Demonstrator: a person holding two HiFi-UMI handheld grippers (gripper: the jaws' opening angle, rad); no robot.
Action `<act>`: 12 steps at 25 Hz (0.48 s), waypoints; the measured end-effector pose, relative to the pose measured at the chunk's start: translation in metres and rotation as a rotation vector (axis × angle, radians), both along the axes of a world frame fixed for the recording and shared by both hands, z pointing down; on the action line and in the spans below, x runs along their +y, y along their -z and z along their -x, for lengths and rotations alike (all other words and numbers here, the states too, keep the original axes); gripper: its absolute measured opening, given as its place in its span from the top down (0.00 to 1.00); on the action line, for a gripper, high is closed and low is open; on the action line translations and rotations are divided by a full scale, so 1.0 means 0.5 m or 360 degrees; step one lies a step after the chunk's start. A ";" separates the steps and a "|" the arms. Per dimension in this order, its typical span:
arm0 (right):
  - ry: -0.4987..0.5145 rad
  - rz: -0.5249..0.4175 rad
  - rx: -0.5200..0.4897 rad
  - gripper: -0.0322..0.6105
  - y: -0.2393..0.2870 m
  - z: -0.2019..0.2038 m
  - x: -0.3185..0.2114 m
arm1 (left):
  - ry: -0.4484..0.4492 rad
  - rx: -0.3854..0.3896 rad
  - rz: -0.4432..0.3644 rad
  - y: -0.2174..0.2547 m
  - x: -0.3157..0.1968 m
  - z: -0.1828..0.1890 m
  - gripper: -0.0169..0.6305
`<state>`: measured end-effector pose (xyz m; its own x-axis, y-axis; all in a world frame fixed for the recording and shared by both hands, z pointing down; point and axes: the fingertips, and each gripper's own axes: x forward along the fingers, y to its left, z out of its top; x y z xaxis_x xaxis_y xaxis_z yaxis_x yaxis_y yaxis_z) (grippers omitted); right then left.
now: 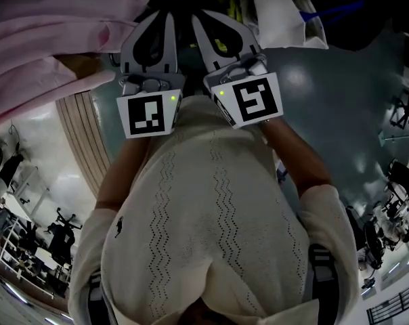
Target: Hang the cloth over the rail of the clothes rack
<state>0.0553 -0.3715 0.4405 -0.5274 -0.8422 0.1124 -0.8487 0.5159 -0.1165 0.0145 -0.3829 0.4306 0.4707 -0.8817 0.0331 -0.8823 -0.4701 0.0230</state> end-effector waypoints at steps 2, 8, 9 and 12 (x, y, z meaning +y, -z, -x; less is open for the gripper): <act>-0.0010 -0.0003 0.0002 0.92 -0.002 -0.003 0.000 | -0.0005 -0.0005 -0.0003 -0.001 0.003 -0.001 0.95; -0.0017 0.0020 0.0039 0.92 -0.012 -0.012 0.007 | -0.0012 0.0011 0.0020 -0.006 0.012 -0.010 0.95; -0.0020 0.0024 0.0037 0.92 -0.013 -0.013 0.008 | -0.0017 0.0008 0.0027 -0.008 0.014 -0.011 0.95; -0.0026 0.0032 0.0033 0.92 -0.017 -0.016 0.008 | -0.0026 0.0001 0.0040 -0.015 0.014 -0.014 0.95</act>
